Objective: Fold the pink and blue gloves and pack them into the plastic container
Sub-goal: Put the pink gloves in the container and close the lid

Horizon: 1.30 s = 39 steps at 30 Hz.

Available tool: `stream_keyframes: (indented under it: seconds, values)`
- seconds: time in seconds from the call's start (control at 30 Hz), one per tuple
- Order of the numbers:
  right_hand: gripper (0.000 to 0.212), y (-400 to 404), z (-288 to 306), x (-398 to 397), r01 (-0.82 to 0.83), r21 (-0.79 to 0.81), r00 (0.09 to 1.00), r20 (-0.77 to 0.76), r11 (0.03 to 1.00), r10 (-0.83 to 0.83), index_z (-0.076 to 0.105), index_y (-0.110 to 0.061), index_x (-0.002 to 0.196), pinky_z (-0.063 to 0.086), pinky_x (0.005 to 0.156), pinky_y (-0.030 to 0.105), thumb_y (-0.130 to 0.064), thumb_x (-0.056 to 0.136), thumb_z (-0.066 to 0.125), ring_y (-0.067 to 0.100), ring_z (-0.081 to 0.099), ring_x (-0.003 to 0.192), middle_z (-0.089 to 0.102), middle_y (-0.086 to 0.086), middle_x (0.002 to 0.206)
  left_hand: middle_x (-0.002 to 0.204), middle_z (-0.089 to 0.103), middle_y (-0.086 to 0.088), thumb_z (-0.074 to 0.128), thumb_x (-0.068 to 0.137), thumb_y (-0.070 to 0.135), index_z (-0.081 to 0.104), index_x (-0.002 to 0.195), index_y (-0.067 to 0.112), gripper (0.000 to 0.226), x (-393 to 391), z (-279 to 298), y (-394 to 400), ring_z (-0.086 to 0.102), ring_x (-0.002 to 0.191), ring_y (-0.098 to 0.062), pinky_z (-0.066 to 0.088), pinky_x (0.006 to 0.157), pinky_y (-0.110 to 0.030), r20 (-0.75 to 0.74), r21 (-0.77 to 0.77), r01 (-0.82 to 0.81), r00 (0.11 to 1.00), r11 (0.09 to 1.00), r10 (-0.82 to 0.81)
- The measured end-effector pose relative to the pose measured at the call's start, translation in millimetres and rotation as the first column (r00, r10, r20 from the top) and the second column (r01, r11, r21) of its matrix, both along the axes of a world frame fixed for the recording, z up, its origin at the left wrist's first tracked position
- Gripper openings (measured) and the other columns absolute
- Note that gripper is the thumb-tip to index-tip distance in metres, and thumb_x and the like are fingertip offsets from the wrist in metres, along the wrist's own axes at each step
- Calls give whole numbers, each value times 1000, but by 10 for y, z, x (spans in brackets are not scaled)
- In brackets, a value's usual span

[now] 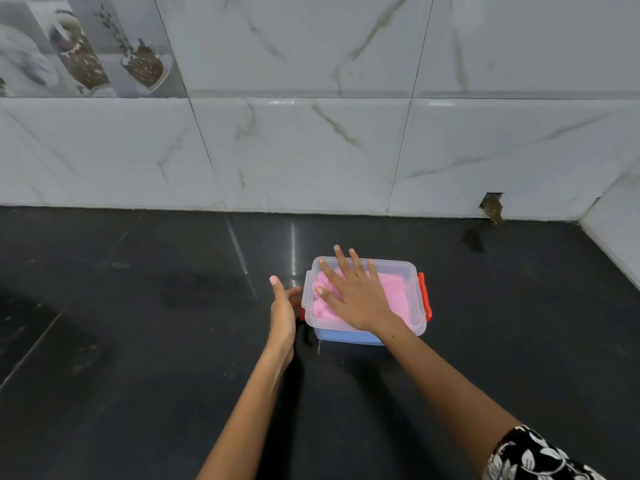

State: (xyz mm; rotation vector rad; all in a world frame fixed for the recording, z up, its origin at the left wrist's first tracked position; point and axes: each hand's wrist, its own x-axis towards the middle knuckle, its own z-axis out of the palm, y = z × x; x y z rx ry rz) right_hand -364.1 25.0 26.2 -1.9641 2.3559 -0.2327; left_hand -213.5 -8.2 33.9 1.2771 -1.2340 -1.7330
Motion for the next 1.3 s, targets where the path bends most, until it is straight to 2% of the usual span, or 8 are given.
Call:
stream_keyframes:
  seconds: [0.17,0.33,0.43,0.6,0.7,0.83,1.07,1.3]
  values:
    - [57,-14,-19,-18,-5,1,1000,-14,1000,5,2,-38,148,3,117,52,-57,94,12,28,-5,147,-6,1,160,93,75,0,58,93,28,72,99,15,20,-21,108,45,69,88,-13,54,74,-23,-19,-155,-76,997,985,74]
    - [52,-32,-36,-1,-14,4,999,-44,1000,14,1,-35,148,2,117,51,-46,98,13,29,-6,147,-7,3,160,120,66,-4,62,87,1,57,129,9,43,-129,132,166,61,109,-11,51,95,-25,111,-327,-124,979,937,168]
    - [52,-33,-29,-7,-16,7,999,-50,1000,17,2,-34,148,2,117,51,-46,99,14,29,-6,147,-7,3,160,111,69,-3,60,88,1,57,128,8,41,-136,112,170,61,93,0,46,78,0,180,-475,-85,965,876,192]
    - [52,-15,-9,0,-25,14,999,-41,1000,25,4,-33,148,2,117,51,-45,99,14,30,-6,147,-6,4,160,69,69,-10,50,90,-2,66,118,6,33,-211,84,250,58,54,-17,39,52,-13,378,-702,67,879,709,290]
    - [50,7,41,8,-30,15,1000,-3,999,30,8,-31,149,2,117,49,-40,100,18,28,-5,147,-4,2,160,116,67,-18,49,91,-5,60,124,3,36,-231,71,269,67,100,-27,53,85,-27,411,-710,106,865,697,287]
    - [42,108,235,16,64,-134,993,107,989,-50,41,-19,139,10,118,44,-15,97,34,21,15,146,22,1,157,146,42,-14,41,94,-2,45,138,5,44,-222,51,253,36,139,-25,27,116,-41,630,-663,303,719,684,292]
    - [38,830,86,40,265,-218,963,108,939,-246,50,-20,134,7,119,39,-27,99,35,20,26,143,41,0,148,157,14,-8,36,98,11,25,148,10,51,-154,-93,455,9,147,-22,6,121,-34,681,-712,612,721,344,128]
    - [47,720,2,183,199,-137,978,93,970,-188,26,-25,146,0,118,33,-36,101,24,13,12,146,21,-6,156,157,21,-1,31,100,34,27,148,19,50,90,-195,380,17,146,-16,6,119,-28,718,-675,614,675,409,171]
